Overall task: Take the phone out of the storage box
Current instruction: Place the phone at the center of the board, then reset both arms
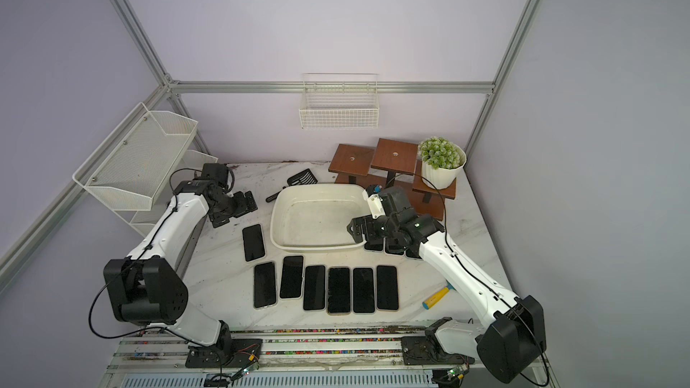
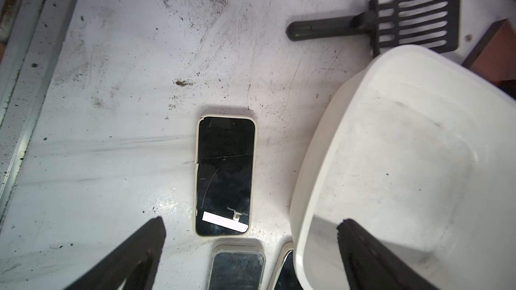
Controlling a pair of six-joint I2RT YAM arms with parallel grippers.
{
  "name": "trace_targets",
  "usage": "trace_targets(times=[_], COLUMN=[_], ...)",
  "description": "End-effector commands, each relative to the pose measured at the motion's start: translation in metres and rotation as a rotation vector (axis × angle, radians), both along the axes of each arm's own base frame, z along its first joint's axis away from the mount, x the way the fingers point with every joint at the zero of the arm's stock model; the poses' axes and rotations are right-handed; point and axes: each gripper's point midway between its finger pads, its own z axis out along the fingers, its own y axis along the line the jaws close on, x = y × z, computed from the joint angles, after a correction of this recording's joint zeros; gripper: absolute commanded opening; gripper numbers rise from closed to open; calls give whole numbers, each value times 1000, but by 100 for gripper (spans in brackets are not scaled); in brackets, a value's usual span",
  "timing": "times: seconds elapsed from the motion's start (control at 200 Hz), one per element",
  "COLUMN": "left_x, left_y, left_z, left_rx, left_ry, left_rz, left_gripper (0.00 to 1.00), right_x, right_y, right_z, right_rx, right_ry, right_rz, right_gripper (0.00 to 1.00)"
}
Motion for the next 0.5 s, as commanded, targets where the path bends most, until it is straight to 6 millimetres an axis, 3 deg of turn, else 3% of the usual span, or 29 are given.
trace_targets(times=[0.0,0.29,0.495], left_x=[-16,-54,-69], left_y=[3,14,17], left_z=[25,68,81], left_rx=[-4,51,82], left_ry=[-94,-393,-586], left_rz=[43,94,85], left_gripper=[100,100,100], right_x=[16,42,54], right_y=[9,-17,-64], right_z=[41,84,108], right_rx=[65,35,42], right_ry=[-142,-343,-518], right_rz=[4,-113,-297], right_gripper=[99,99,99])
